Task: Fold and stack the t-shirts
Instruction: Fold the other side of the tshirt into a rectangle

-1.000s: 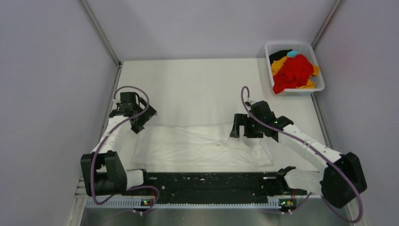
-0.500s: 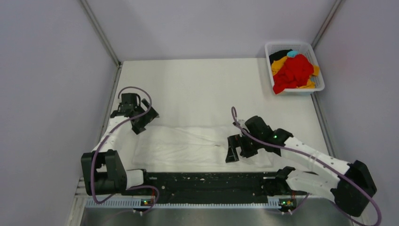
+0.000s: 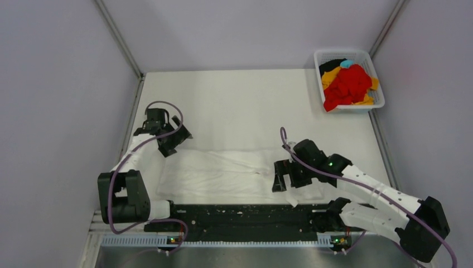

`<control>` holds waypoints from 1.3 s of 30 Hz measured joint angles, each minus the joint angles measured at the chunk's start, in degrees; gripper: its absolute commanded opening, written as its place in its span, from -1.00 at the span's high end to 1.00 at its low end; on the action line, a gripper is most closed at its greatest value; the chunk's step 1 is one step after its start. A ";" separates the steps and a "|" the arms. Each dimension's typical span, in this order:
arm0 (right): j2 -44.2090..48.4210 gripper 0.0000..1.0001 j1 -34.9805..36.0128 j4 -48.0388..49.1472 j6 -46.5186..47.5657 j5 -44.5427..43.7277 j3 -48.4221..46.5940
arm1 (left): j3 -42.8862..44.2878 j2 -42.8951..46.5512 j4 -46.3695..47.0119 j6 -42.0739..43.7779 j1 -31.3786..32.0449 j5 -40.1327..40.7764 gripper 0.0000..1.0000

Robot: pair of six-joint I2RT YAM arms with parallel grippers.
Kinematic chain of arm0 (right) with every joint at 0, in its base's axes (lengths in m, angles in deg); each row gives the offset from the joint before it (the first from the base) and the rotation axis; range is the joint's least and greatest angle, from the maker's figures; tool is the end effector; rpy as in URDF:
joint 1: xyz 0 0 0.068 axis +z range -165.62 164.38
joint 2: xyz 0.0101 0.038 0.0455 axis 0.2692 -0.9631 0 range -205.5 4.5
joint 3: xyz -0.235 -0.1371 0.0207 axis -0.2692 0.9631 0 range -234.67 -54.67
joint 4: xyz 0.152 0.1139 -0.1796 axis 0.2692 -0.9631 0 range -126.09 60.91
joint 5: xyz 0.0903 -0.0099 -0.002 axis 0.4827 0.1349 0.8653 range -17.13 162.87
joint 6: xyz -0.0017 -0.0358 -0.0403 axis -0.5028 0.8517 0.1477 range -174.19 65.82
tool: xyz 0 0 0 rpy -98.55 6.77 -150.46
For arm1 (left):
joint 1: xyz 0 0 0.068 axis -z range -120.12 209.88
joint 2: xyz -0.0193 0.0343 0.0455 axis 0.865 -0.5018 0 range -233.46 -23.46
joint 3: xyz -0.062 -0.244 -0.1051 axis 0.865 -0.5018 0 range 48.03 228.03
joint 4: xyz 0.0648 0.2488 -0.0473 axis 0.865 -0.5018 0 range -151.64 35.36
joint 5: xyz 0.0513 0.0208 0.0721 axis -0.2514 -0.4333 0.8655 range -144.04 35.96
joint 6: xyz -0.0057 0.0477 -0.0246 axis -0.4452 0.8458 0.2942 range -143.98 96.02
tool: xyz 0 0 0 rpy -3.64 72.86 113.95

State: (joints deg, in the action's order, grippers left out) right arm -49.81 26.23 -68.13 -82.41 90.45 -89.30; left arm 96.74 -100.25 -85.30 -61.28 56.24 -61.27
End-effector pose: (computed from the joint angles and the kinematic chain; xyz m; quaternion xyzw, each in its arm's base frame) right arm 0.1215 0.1233 0.2097 -0.1538 0.9401 0.2735 0.1337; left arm 0.2605 0.0121 0.2146 -0.3202 0.9064 -0.1360 0.2397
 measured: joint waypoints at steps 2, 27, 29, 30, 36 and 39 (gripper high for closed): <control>0.02 -0.97 -0.22 0.81 -0.39 -1.77 -0.07 | 0.07 0.00 0.24 0.00 0.09 -0.35 -0.97; -25.44 -0.98 7.21 16.24 9.55 14.97 -10.25 | 0.04 0.04 -0.63 1.09 1.03 -0.87 -0.97; -25.03 -0.97 7.34 15.67 8.92 12.55 -10.25 | 0.04 0.04 -0.70 1.25 1.03 -0.87 -0.97; -24.65 -0.97 7.34 15.50 8.46 10.97 -10.25 | 0.04 0.04 -0.70 1.27 1.03 -0.90 -0.97; -15.80 -0.98 1.31 13.90 0.46 2.38 -6.95 | -0.63 0.92 -0.76 1.40 1.27 -1.70 -0.97; -11.19 -0.97 -5.66 13.62 -3.93 -0.48 -3.06 | -2.12 1.84 -0.70 1.49 2.58 -2.95 -0.97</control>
State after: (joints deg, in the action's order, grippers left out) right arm -61.00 20.57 -54.52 -86.35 89.97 -92.36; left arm 94.62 -98.41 -86.00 -59.80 58.82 -64.22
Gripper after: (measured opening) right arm 0.985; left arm 0.986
